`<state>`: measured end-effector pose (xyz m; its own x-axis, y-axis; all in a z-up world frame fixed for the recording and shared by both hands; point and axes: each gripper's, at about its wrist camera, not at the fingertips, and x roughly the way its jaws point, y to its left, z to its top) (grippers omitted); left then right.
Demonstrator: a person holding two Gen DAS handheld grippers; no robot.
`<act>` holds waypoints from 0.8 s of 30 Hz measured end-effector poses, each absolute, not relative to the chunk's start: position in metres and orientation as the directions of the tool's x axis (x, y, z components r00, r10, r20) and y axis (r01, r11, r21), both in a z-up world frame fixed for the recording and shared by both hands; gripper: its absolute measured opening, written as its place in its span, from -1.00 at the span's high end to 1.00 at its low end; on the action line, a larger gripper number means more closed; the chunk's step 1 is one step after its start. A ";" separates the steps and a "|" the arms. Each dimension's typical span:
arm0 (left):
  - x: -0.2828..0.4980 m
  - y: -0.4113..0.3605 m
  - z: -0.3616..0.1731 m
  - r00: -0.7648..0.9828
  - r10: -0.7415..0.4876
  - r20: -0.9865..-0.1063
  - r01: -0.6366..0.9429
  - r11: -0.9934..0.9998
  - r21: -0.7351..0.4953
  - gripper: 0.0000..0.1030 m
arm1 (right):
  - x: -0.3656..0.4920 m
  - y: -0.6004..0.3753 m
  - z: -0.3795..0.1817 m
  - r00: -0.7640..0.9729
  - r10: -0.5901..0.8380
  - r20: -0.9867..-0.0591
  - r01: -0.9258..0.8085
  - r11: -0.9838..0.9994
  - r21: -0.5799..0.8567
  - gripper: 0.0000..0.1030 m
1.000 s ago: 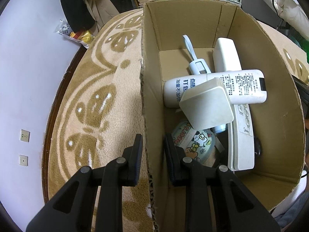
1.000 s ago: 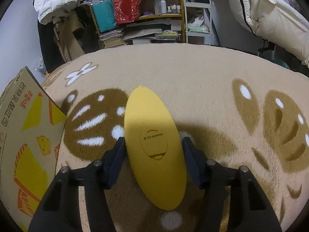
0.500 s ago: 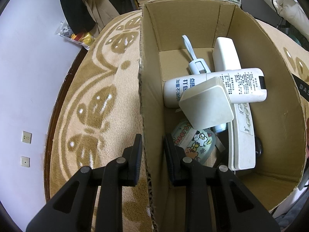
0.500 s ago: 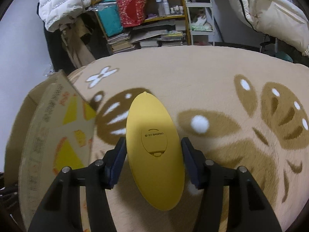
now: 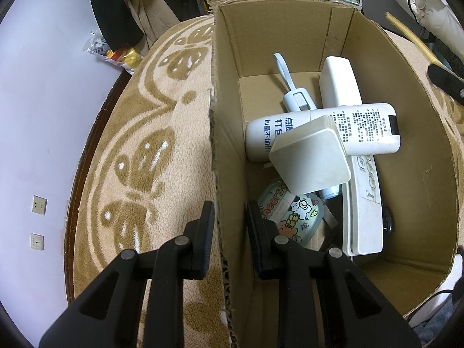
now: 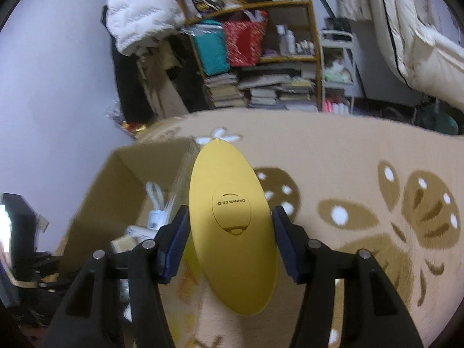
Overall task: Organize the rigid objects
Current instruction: 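Carry the yellow lid into the box and open the right gripper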
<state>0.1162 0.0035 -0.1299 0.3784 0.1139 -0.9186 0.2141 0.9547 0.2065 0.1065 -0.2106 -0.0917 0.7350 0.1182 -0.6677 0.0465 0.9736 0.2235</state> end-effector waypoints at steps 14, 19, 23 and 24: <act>0.117 0.004 -0.129 0.377 0.108 -0.920 0.211 0.957 0.198 0.57 | 0.094 -0.147 -0.067 0.739 0.203 -0.642 -0.112 0.977 0.180 -0.13; 0.118 0.011 -0.128 0.372 0.069 -0.926 0.187 0.971 0.148 0.57 | 0.092 -0.134 -0.077 0.702 0.226 -0.675 -0.141 0.974 0.180 0.21; 0.117 0.017 -0.127 0.373 0.036 -0.927 0.172 0.979 0.107 0.57 | 0.085 -0.127 -0.076 0.700 0.224 -0.679 -0.145 0.974 0.172 0.21; 0.116 0.017 -0.126 0.378 0.032 -0.925 0.171 0.980 0.104 0.57 | 0.082 -0.127 -0.074 0.703 0.222 -0.676 -0.144 0.975 0.170 0.21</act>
<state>0.1157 0.0173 -0.1263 0.3776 0.0324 -0.9254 0.1715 0.9797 0.1043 0.0823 -0.1272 -0.0742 0.7028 0.2216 -0.6760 -0.1436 0.9749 0.1704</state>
